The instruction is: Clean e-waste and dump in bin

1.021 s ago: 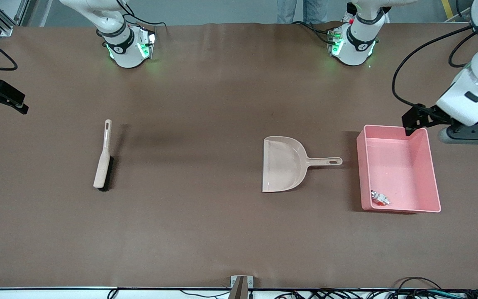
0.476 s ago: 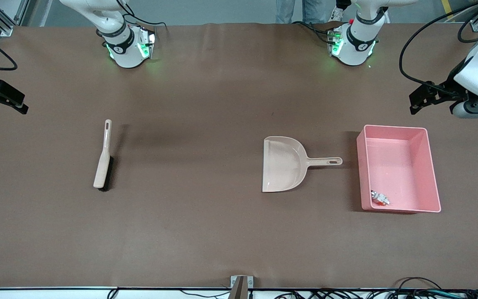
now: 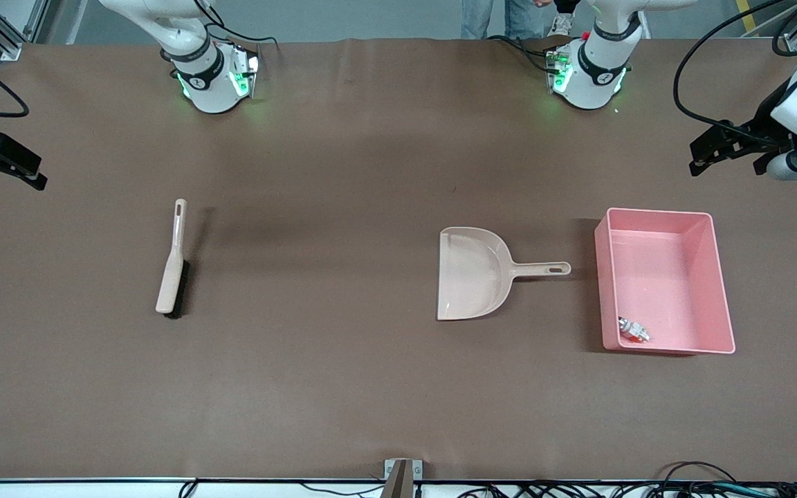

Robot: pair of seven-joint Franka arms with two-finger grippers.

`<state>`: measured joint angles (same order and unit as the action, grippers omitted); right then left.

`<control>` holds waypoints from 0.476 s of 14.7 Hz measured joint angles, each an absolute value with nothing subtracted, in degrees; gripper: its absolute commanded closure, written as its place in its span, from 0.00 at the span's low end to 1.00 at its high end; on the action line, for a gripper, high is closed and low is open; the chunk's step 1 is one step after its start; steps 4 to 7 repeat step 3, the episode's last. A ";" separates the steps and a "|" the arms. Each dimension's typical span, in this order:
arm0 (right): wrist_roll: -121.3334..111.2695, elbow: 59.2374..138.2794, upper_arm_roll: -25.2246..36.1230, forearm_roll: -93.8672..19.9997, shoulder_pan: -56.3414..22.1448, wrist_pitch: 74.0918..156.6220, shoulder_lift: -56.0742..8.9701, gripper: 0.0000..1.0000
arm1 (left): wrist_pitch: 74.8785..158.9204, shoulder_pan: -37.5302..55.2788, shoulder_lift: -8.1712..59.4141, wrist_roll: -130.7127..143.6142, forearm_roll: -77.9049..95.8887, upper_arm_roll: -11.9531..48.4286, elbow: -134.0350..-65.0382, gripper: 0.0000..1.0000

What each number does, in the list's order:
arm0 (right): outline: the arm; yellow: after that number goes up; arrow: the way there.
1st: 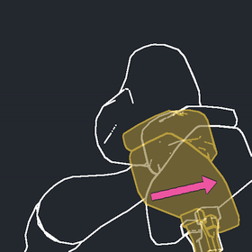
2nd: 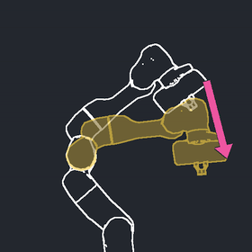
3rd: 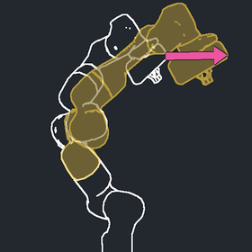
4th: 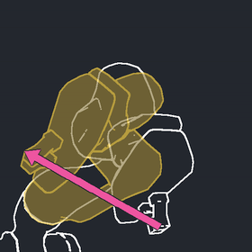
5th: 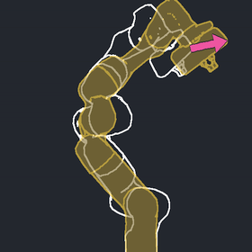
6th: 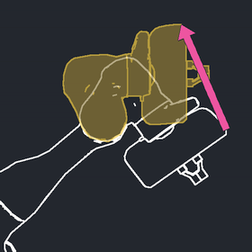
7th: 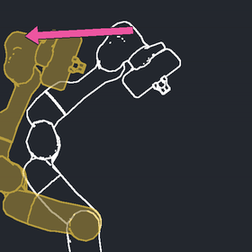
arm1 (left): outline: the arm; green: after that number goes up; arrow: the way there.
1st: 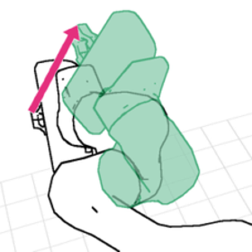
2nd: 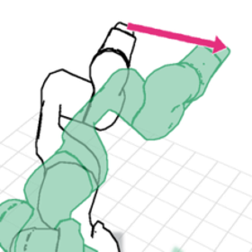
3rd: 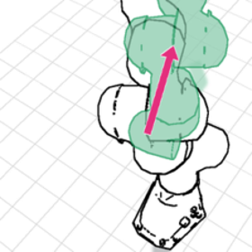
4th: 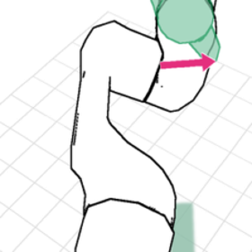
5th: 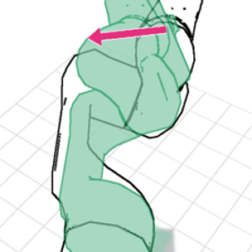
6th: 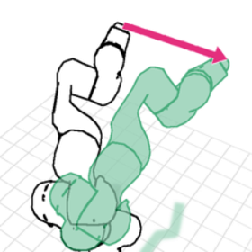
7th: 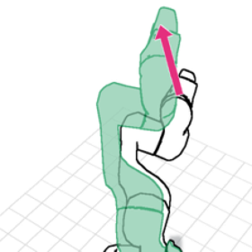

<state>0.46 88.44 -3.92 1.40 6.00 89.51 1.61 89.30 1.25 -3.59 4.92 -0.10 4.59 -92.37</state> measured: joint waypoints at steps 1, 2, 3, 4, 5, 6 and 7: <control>0.46 88.43 -3.92 1.41 6.00 89.51 1.61 0.00 | 89.30 1.24 -3.60 4.02 -0.09 4.52 -92.38 0.00; 0.46 88.41 -3.92 1.41 6.00 89.52 1.61 0.00 | 89.30 1.26 -3.60 3.50 -0.09 4.52 -92.38 0.00; 0.46 88.37 -3.91 1.41 6.00 89.52 1.61 0.00 | 89.30 1.31 -3.60 3.35 -0.09 4.53 -92.38 0.00; 0.46 88.37 -3.91 1.41 6.00 89.52 1.61 0.00 | 89.30 1.31 -3.60 3.35 -0.09 4.53 -92.38 0.00; 0.46 88.37 -3.91 1.41 6.00 89.52 1.61 0.00 | 89.30 1.31 -3.60 3.35 -0.09 4.53 -92.38 0.00; 0.46 88.37 -3.91 1.41 6.00 89.52 1.61 0.00 | 89.30 1.31 -3.60 3.35 -0.09 4.53 -92.38 0.00; 0.46 88.37 -3.91 1.41 6.00 89.52 1.61 0.00 | 89.30 1.31 -3.60 3.35 -0.09 4.53 -92.38 0.00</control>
